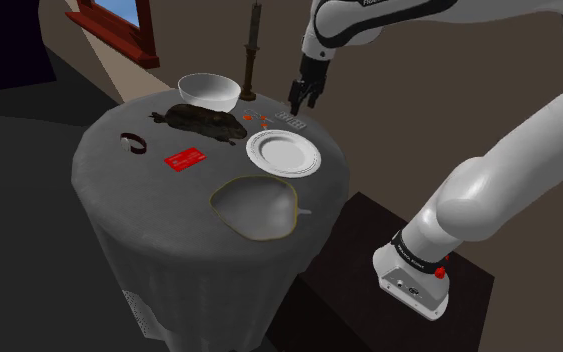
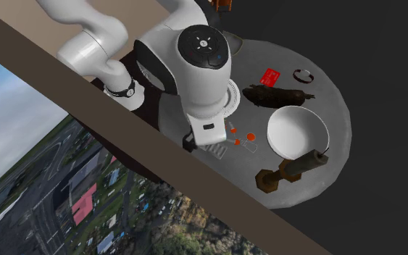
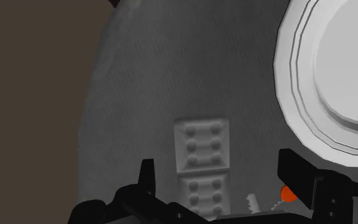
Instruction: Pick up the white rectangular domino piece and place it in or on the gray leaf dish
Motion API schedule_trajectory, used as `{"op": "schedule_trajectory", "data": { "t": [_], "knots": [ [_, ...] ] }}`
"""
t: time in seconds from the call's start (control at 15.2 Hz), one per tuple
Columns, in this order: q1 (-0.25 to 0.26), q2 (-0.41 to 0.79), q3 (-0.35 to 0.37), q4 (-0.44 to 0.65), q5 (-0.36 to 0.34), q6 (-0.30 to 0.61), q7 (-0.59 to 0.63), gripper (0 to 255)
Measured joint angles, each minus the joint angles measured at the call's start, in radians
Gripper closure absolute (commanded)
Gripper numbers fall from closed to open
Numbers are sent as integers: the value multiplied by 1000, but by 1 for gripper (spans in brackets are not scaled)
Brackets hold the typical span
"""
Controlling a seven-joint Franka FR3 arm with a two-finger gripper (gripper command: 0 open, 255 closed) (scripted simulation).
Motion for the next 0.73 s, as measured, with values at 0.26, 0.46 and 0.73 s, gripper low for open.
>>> {"op": "schedule_trajectory", "data": {
  "t": [0.26, 0.46, 0.73],
  "knots": [
    [4, 79, 2, 30, 0, 66, -9, 0],
    [4, 99, 2, 10, 1, 108, -10, 0],
    [4, 120, 2, -12, 2, 151, -12, 0]
  ]
}}
